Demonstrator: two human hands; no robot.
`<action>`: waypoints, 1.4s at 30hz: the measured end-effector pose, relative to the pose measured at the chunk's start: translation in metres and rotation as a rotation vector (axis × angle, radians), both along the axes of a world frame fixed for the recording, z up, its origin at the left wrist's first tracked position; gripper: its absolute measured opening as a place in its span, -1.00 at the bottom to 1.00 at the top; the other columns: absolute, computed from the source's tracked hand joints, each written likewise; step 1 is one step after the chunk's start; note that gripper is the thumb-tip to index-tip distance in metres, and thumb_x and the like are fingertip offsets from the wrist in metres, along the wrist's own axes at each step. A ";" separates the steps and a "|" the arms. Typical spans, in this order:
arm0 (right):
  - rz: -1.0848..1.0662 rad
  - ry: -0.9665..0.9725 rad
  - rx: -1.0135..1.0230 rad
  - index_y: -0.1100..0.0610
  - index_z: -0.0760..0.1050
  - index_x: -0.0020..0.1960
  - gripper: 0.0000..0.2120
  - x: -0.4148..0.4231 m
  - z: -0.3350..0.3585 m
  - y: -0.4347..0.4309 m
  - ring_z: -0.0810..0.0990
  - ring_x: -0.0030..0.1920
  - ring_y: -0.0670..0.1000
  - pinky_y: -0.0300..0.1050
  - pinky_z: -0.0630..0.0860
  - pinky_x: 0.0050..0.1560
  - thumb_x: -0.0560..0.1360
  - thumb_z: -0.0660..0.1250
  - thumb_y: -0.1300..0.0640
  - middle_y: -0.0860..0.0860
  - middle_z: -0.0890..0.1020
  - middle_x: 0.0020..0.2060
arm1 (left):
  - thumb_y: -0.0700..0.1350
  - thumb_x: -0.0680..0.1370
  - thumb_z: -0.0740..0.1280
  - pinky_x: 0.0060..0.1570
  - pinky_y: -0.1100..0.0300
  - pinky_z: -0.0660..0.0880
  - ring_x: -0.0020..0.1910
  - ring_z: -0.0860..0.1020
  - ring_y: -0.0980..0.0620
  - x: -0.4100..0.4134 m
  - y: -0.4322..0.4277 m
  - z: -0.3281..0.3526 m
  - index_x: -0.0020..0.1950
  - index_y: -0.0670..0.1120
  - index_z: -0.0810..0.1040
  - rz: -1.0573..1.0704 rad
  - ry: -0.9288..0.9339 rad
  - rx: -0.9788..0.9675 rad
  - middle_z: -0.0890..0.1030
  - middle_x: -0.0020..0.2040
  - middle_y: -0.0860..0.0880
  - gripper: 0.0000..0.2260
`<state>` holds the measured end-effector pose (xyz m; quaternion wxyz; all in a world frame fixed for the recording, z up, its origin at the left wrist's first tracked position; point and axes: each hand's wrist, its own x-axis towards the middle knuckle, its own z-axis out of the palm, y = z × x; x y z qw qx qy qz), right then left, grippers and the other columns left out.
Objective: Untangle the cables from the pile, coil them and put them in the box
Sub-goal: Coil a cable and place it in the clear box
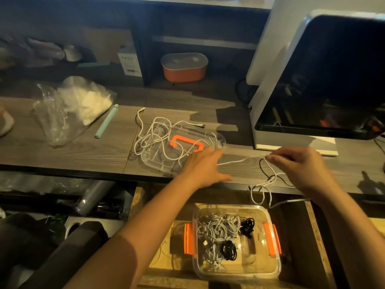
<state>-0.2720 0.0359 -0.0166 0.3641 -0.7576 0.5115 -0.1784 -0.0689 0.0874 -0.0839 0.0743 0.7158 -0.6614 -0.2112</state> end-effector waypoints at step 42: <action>0.219 0.446 0.055 -0.02 0.54 -0.05 -0.91 0.000 0.003 -0.006 0.52 -0.10 -0.08 -0.21 0.46 -0.07 0.55 0.27 0.12 -0.08 0.56 -0.15 | 0.03 0.54 0.28 0.04 0.08 0.43 0.16 0.48 -0.13 -0.008 0.008 -0.009 0.28 -0.05 0.51 -0.009 -0.061 0.000 0.52 0.20 -0.10 -0.66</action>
